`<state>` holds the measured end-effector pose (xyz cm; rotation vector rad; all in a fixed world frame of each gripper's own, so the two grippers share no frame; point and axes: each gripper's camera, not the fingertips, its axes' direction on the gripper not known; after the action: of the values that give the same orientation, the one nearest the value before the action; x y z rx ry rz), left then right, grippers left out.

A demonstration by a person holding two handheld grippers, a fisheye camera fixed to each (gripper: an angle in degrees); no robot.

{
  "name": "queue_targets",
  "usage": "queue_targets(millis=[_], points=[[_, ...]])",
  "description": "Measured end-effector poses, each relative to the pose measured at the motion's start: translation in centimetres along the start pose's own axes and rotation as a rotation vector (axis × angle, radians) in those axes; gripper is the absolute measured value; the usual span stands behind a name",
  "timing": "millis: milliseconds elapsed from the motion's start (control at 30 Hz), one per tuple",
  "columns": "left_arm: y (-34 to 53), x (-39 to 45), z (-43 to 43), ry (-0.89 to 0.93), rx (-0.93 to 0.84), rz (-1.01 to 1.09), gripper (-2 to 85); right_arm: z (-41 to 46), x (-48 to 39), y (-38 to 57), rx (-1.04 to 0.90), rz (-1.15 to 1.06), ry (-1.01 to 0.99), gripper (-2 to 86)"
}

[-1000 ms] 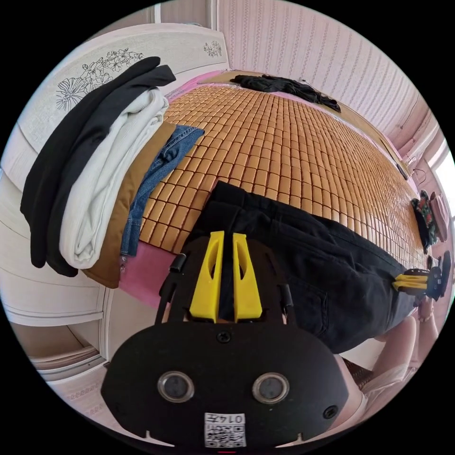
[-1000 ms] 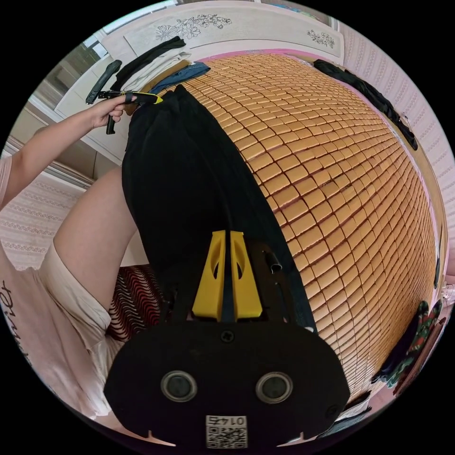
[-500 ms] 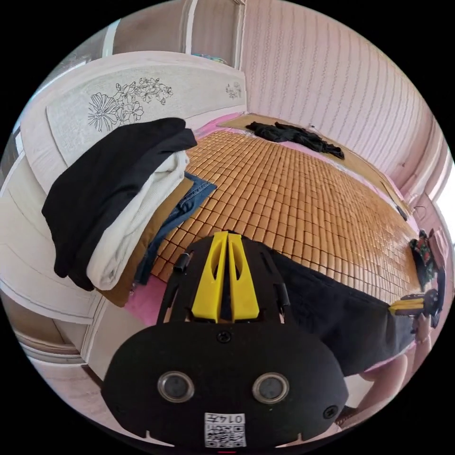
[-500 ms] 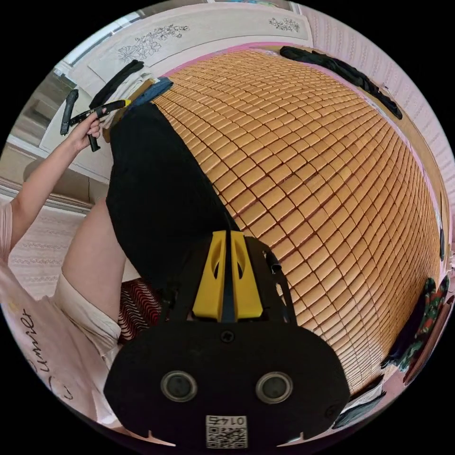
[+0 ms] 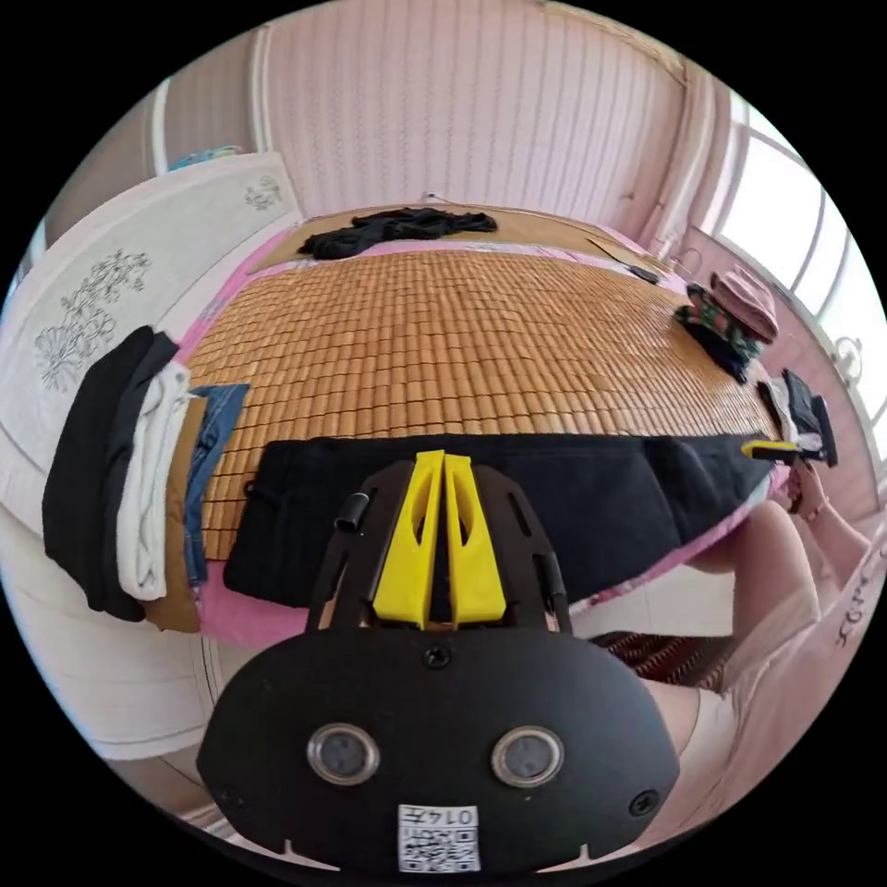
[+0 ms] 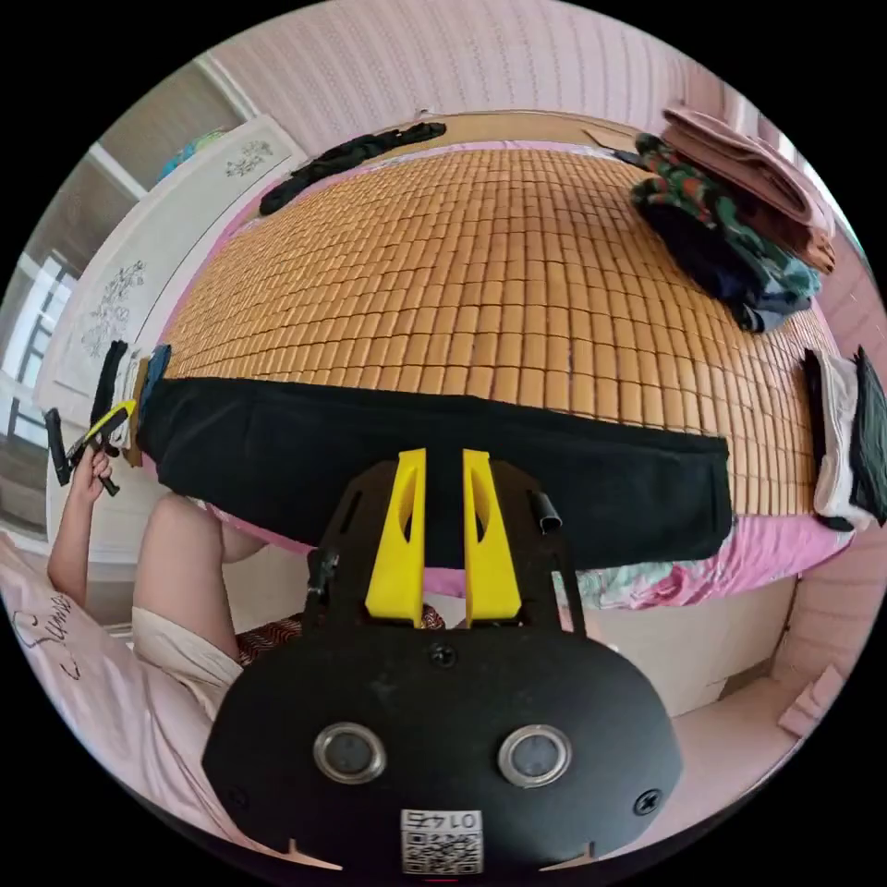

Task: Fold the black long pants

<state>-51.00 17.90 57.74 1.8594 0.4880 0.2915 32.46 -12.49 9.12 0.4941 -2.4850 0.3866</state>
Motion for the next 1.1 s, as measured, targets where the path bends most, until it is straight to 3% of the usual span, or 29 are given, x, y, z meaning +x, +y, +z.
queue_targets(millis=[100, 233, 300, 367, 433, 533, 600, 700, 800, 967, 1100], points=[[-0.1, 8.8, 2.5, 0.116, -0.087, 0.209, -0.9, -3.8, 7.7, 5.1, 0.115, 0.314, 0.069, 7.7], [0.1, 15.6, 6.5, 0.331, -0.123, 0.269, -0.7, -6.8, 14.4, 9.5, 0.243, 0.557, 0.087, 11.1], [-0.2, 18.4, 9.6, 0.396, -0.150, 0.239, -0.7, -7.3, 16.0, 9.9, 0.241, 0.585, 0.113, 12.2], [-0.2, 20.1, 12.3, 0.406, -0.185, 0.218, -0.7, -6.8, 18.1, 10.2, 0.192, 0.614, 0.136, 7.6], [0.3, 21.9, 15.1, 0.376, -0.257, 0.253, -0.8, -6.4, 19.4, 10.4, 0.131, 0.593, -0.010, 1.3], [0.8, 22.2, 15.6, 0.372, -0.239, 0.261, -0.8, -10.9, 18.8, 11.1, 0.302, 0.557, -0.112, -0.1], [1.0, 21.4, 16.1, 0.421, -0.260, 0.201, -0.9, -14.4, 18.1, 11.9, 0.431, 0.530, -0.085, -0.4], [0.8, 21.6, 16.9, 0.434, -0.287, 0.209, -1.0, -17.8, 19.8, 15.2, 0.634, 0.676, 0.019, -0.1], [0.9, 22.1, 17.4, 0.424, -0.299, 0.244, -1.0, -17.7, 22.2, 17.2, 0.601, 0.747, 0.000, 1.3], [1.6, 22.6, 17.9, 0.417, -0.301, 0.229, -0.9, -13.7, 21.7, 13.2, 0.331, 0.545, 0.037, 8.0], [2.0, 23.4, 17.5, 0.398, -0.292, 0.210, -0.6, -9.8, 21.0, 9.1, 0.151, 0.401, 0.116, 8.1]])
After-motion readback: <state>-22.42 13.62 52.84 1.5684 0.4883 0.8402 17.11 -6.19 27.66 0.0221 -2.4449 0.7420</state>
